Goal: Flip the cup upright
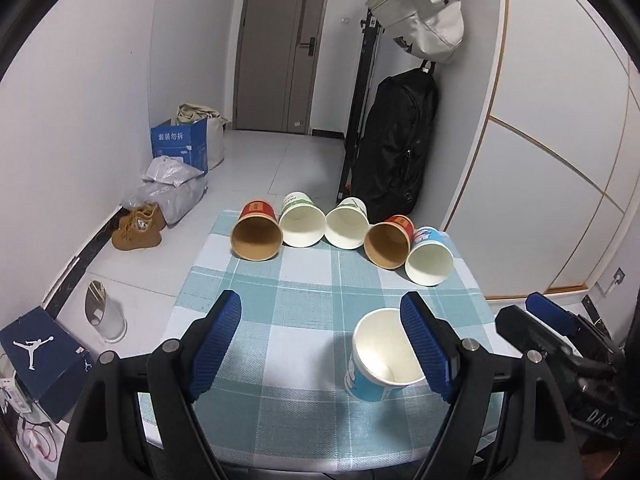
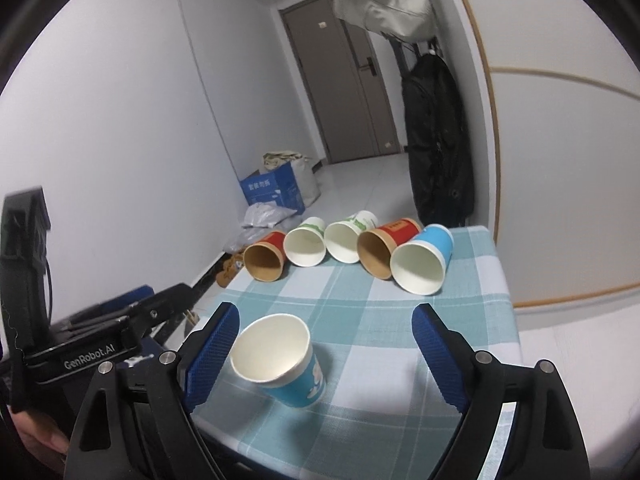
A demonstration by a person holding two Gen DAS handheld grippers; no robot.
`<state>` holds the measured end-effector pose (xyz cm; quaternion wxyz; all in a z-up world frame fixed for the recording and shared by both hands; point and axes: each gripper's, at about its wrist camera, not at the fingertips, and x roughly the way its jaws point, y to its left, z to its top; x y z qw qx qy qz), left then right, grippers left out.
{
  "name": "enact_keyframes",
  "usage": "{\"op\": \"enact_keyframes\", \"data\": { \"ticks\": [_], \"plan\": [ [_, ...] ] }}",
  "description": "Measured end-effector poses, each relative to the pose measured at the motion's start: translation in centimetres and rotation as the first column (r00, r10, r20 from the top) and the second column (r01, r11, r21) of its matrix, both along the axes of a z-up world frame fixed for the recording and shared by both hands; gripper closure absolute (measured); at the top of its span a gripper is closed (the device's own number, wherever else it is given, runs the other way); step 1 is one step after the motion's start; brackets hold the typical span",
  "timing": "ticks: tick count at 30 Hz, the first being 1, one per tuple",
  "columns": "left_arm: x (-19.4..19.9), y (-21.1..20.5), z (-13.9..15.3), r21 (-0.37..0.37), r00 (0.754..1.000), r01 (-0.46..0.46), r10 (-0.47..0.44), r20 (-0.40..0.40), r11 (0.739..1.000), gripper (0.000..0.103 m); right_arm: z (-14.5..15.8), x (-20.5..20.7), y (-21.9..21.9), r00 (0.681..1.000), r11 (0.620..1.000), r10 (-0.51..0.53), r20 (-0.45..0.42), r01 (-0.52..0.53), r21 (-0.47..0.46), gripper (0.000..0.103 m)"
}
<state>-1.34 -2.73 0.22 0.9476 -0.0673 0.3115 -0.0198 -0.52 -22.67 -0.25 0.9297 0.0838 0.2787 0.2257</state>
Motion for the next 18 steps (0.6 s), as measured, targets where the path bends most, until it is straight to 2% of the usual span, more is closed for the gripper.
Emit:
{"op": "enact_keyframes", "data": {
  "ticks": [3, 7, 11, 18],
  "plan": [
    [0.3, -0.4, -0.3, 0.015, 1.0, -0.006, 0.006, -0.012, 1.0, 0.024, 0.2, -0.8, 0.4, 0.999, 0.999, 0.005, 0.037, -0.003, -0.035, 0.014],
    [0.4, -0.3, -0.5, -0.001, 1.0, -0.014, 0.014, -0.028, 1.0, 0.025, 0.2, -1.3, 0.5, 0.998, 0.997, 0.009, 0.059, -0.004, -0.082, 0.013],
    [0.4, 0.0, -0.4, -0.012, 0.999, -0.027, 0.026, -0.032, 1.0, 0.025, 0.2, -1.1, -0.3, 0.998, 0.998, -0.015, 0.054, 0.018, -0.054, 0.012],
    [0.3, -0.8, -0.5, 0.017, 1.0, -0.011, 0.012, -0.029, 1.0, 0.025, 0.2, -1.1, -0.4, 0.998, 0.999, -0.013, 0.053, 0.015, -0.044, 0.012]
  ]
}}
